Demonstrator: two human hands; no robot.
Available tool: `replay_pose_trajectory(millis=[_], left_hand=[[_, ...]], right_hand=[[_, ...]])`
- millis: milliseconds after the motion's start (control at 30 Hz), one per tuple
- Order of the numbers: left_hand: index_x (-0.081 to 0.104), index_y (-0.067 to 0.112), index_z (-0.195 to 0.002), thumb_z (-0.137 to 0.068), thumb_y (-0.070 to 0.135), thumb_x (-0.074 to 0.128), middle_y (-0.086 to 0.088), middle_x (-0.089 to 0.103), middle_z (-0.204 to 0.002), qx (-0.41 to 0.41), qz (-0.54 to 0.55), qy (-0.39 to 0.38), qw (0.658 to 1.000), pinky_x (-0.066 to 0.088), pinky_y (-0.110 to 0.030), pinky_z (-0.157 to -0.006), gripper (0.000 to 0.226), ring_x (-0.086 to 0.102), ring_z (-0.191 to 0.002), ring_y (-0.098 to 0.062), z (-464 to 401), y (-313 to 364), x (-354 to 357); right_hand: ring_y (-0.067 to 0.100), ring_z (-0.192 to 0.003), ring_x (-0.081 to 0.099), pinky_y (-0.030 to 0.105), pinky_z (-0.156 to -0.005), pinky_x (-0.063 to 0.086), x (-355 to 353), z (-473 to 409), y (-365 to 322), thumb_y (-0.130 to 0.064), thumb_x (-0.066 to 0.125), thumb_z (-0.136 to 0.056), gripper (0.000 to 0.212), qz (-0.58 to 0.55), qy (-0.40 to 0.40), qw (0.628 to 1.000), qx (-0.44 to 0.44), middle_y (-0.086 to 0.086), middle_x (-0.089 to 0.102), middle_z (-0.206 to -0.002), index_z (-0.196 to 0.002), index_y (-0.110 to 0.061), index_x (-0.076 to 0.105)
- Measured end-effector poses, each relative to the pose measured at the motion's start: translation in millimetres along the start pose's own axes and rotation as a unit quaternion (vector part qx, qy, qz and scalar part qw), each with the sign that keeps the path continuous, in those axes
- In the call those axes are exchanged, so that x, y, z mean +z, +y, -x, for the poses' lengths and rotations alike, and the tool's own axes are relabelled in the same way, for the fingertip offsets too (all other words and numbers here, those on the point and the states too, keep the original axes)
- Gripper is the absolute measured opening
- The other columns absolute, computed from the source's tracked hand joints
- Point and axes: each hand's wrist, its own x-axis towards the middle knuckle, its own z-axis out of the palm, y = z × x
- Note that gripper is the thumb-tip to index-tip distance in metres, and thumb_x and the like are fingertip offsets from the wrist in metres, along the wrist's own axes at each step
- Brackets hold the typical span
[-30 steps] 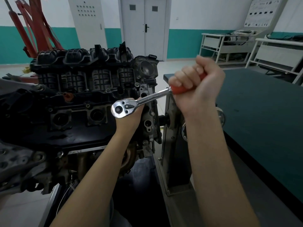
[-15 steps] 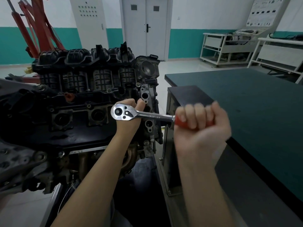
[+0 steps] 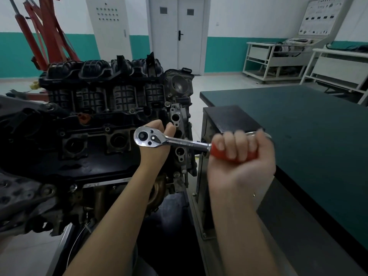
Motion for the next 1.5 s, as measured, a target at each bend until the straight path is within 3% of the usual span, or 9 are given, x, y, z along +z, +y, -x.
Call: replay_pose_trajectory(millis=[233,433,633,767,933,1000,1133,1300,1500], left_hand=[[0.023,0.013,-0.046,-0.073,0.007,0.054,0.003,0.020,-0.046,0.010,-0.019,-0.005,1.000,0.013,-0.021,-0.044,0.041,0.016,-0.040,-0.004,-4,-1,-1],[0.030,0.028,-0.046,-0.076,0.007,0.058,0.015,0.038,-0.041,0.082,-0.045,-0.048,0.994,0.022,-0.009,-0.044,0.046,0.032,-0.039,0.001,-5,-4,-3],[0.028,0.011,-0.049,-0.076,0.008,0.055,0.004,0.023,-0.046,0.005,0.007,0.007,1.000,0.016,-0.023,-0.046,0.038,0.018,-0.044,-0.005,-1,1,-1],[0.025,0.002,-0.048,-0.077,0.007,0.058,0.013,0.022,-0.043,0.015,0.023,0.023,0.999,0.018,-0.016,-0.044,0.044,0.018,-0.042,-0.003,2,4,1],[0.021,0.008,-0.045,-0.075,0.008,0.055,0.002,0.021,-0.045,0.005,-0.004,0.008,1.000,0.013,-0.024,-0.045,0.045,0.016,-0.042,-0.004,-4,1,1],[0.021,0.018,-0.045,-0.075,0.009,0.055,0.013,0.025,-0.042,0.029,-0.031,-0.005,0.999,0.015,-0.022,-0.044,0.046,0.020,-0.039,-0.004,-5,-2,0],[0.029,0.024,-0.048,-0.071,0.029,0.057,0.015,0.035,-0.041,0.024,-0.019,-0.021,0.999,0.024,-0.016,-0.044,0.037,0.030,-0.041,-0.003,-4,-4,-2],[0.024,0.020,-0.051,-0.078,0.012,0.059,0.014,0.027,-0.041,0.008,0.009,0.024,1.000,0.020,-0.016,-0.044,0.045,0.023,-0.040,-0.003,-3,-4,-1],[0.029,0.012,-0.049,-0.077,0.010,0.057,0.016,0.021,-0.041,0.005,0.041,0.017,0.999,0.015,-0.019,-0.044,0.039,0.017,-0.040,-0.002,-2,3,1]], right_hand=[[0.011,-0.036,0.022,0.020,-0.043,0.030,7,-19,-10,-0.015,0.043,-0.080,0.036,0.034,-0.043,0.998,0.035,-0.006,0.023,-0.039,-0.046,-0.020,0.031],[0.009,-0.032,0.022,0.016,-0.038,0.027,52,-68,-11,-0.012,0.041,-0.089,0.039,0.121,-0.076,0.980,0.138,-0.006,0.026,-0.037,-0.052,-0.017,0.032],[0.010,-0.036,0.022,0.019,-0.042,0.029,18,-16,-4,-0.014,0.043,-0.087,0.041,0.035,-0.013,0.999,0.029,-0.007,0.025,-0.040,-0.048,-0.021,0.033],[0.011,-0.038,0.026,0.024,-0.043,0.035,-6,20,5,-0.017,0.040,-0.085,0.039,-0.011,0.020,1.000,-0.020,-0.006,0.026,-0.041,-0.047,-0.021,0.034],[0.011,-0.035,0.020,0.020,-0.041,0.028,12,-14,-9,-0.014,0.043,-0.082,0.038,0.025,-0.010,0.999,0.025,-0.007,0.022,-0.039,-0.046,-0.021,0.031],[0.010,-0.034,0.019,0.018,-0.040,0.026,29,-39,-13,-0.012,0.043,-0.083,0.040,0.067,-0.034,0.995,0.071,-0.007,0.023,-0.038,-0.046,-0.020,0.032],[0.009,-0.033,0.021,0.017,-0.038,0.026,57,-66,-7,-0.010,0.042,-0.089,0.039,0.132,-0.061,0.981,0.132,-0.006,0.025,-0.038,-0.052,-0.018,0.032],[0.010,-0.036,0.021,0.017,-0.041,0.028,34,-33,-3,-0.011,0.042,-0.090,0.040,0.071,-0.029,0.996,0.056,-0.007,0.025,-0.040,-0.052,-0.019,0.033],[0.012,-0.038,0.027,0.023,-0.045,0.038,-5,23,6,-0.016,0.040,-0.084,0.039,-0.013,0.019,1.000,-0.010,-0.005,0.026,-0.040,-0.045,-0.020,0.034]])
